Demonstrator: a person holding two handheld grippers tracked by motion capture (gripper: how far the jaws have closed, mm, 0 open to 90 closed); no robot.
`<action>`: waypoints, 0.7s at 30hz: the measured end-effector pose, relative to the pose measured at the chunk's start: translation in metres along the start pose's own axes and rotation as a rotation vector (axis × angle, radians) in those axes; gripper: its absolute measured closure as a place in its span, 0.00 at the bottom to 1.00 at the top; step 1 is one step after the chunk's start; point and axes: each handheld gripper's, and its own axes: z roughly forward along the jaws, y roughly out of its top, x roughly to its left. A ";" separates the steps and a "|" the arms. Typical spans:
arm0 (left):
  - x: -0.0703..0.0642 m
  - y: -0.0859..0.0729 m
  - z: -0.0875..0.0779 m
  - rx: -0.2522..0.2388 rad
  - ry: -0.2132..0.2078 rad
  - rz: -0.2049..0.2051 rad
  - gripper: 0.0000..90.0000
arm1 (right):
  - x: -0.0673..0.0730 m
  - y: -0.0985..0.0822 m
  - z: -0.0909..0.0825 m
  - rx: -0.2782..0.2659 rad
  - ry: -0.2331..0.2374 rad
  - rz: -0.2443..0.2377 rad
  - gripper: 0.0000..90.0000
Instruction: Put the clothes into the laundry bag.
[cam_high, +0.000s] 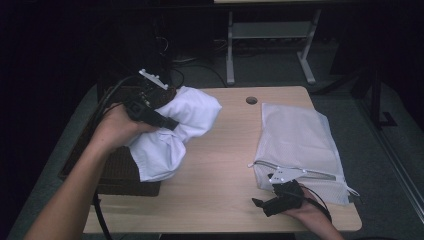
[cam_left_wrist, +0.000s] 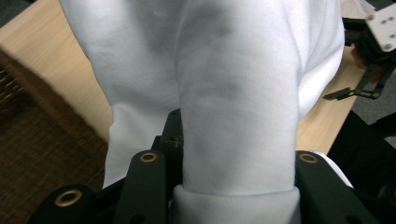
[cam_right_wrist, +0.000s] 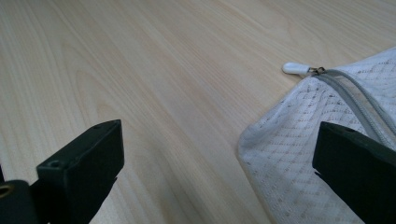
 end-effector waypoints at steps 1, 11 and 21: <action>-0.003 0.002 0.004 0.002 -0.008 0.010 0.69 | 0.000 0.000 0.000 0.000 -0.001 -0.003 0.02; -0.026 0.003 0.054 0.031 -0.063 0.036 0.69 | 0.000 0.000 -0.003 -0.008 -0.007 -0.011 0.02; -0.032 -0.012 0.104 0.071 -0.069 0.005 0.69 | 0.000 0.000 -0.003 -0.008 -0.007 -0.014 0.02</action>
